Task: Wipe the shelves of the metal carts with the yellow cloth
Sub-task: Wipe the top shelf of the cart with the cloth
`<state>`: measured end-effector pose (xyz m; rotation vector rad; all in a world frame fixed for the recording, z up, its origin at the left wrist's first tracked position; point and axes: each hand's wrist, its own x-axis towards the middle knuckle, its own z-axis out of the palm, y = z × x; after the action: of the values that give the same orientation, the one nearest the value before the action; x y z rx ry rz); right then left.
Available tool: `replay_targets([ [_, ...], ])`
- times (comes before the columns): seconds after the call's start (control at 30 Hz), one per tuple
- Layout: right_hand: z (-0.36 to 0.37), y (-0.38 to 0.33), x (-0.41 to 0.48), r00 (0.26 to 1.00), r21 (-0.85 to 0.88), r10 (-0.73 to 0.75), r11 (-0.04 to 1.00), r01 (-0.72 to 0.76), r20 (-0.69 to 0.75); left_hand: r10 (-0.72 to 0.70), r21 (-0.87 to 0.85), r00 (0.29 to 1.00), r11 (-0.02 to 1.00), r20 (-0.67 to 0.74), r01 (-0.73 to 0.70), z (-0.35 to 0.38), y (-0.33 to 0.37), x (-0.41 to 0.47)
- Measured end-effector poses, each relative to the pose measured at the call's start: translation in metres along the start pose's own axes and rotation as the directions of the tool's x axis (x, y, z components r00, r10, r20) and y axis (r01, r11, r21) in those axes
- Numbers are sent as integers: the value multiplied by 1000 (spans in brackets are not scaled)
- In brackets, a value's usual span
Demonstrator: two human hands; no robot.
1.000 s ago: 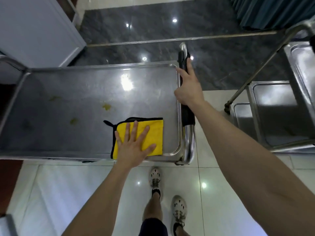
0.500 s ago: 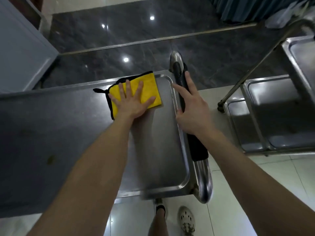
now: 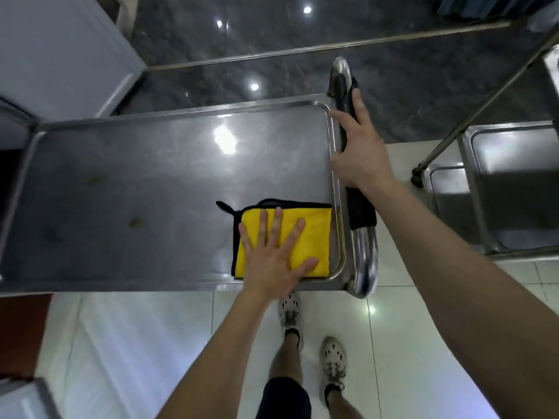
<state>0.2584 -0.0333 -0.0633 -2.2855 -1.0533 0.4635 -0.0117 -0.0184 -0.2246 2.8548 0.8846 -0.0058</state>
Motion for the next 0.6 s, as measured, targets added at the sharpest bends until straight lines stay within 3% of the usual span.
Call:
replay_targets([
  [0.13, -1, -1, -3, 999, 4, 21, 1000, -21, 28, -79, 37, 992, 996, 96, 76, -14, -42, -44],
  [0.27, -1, -2, -4, 999, 0, 27, 1000, -27, 32, -203, 36, 958, 979, 203, 200, -30, -98, -35],
  [0.47, 3, -1, -5, 1000, -22, 21, 1000, -22, -9, -393, -35, 874, 907, 285, 419, -56, -180, 75],
  [0.6, 10, 2, -2, 999, -74, -1, 997, -3, -45, -436, -52, 862, 885, 259, 463, -62, -174, 181],
])
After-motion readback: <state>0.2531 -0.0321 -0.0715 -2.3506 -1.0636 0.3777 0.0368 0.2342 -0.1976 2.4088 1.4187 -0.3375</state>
